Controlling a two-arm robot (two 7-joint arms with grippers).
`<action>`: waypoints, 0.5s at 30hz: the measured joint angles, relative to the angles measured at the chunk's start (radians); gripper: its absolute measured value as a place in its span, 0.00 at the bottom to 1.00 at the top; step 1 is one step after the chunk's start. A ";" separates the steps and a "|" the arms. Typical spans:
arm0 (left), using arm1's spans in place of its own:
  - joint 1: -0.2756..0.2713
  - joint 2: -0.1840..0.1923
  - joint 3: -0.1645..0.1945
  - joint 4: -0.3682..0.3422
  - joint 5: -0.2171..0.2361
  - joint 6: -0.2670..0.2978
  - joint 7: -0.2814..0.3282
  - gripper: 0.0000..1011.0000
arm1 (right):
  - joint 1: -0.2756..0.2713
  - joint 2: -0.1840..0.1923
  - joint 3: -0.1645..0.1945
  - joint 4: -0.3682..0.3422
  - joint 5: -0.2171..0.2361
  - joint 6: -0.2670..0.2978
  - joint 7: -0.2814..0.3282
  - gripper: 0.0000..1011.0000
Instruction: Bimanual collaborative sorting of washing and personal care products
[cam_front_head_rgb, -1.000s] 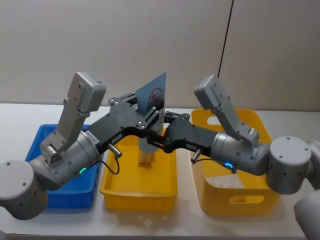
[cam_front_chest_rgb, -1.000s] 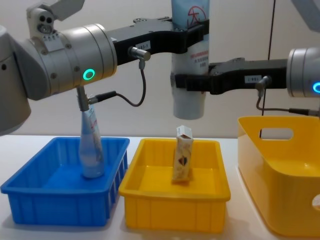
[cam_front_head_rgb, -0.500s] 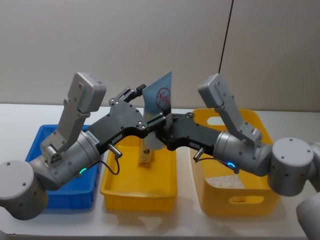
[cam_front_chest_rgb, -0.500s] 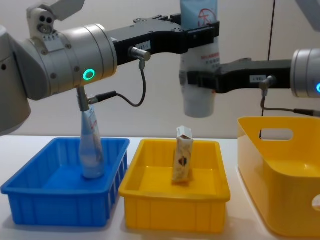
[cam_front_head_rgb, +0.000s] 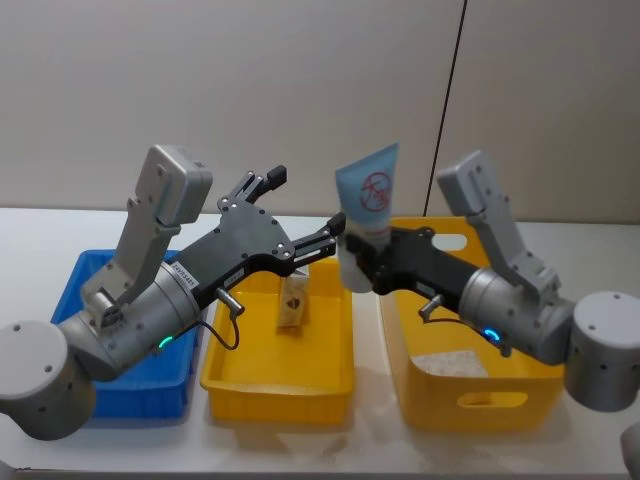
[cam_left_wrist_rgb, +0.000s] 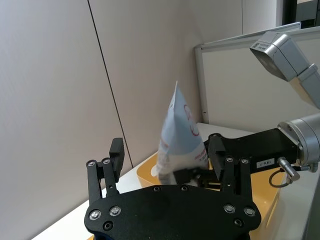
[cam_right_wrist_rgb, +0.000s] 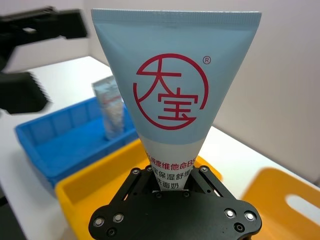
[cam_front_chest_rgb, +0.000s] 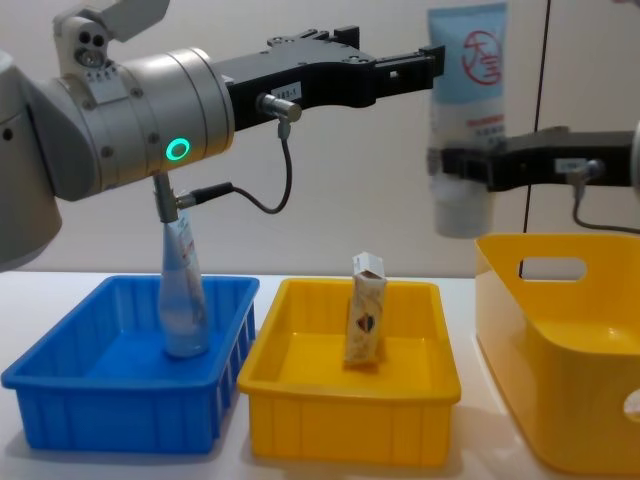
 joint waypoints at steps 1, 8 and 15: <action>0.000 0.000 0.000 0.000 0.000 0.000 0.000 0.99 | -0.010 0.003 0.007 -0.007 0.000 0.006 -0.015 0.16; 0.000 0.000 0.000 0.000 0.000 0.000 0.000 0.99 | -0.048 0.018 0.045 -0.037 -0.001 0.042 -0.087 0.15; 0.000 0.000 0.000 0.000 0.000 0.000 0.000 0.99 | -0.087 0.031 0.087 -0.060 -0.001 0.084 -0.158 0.24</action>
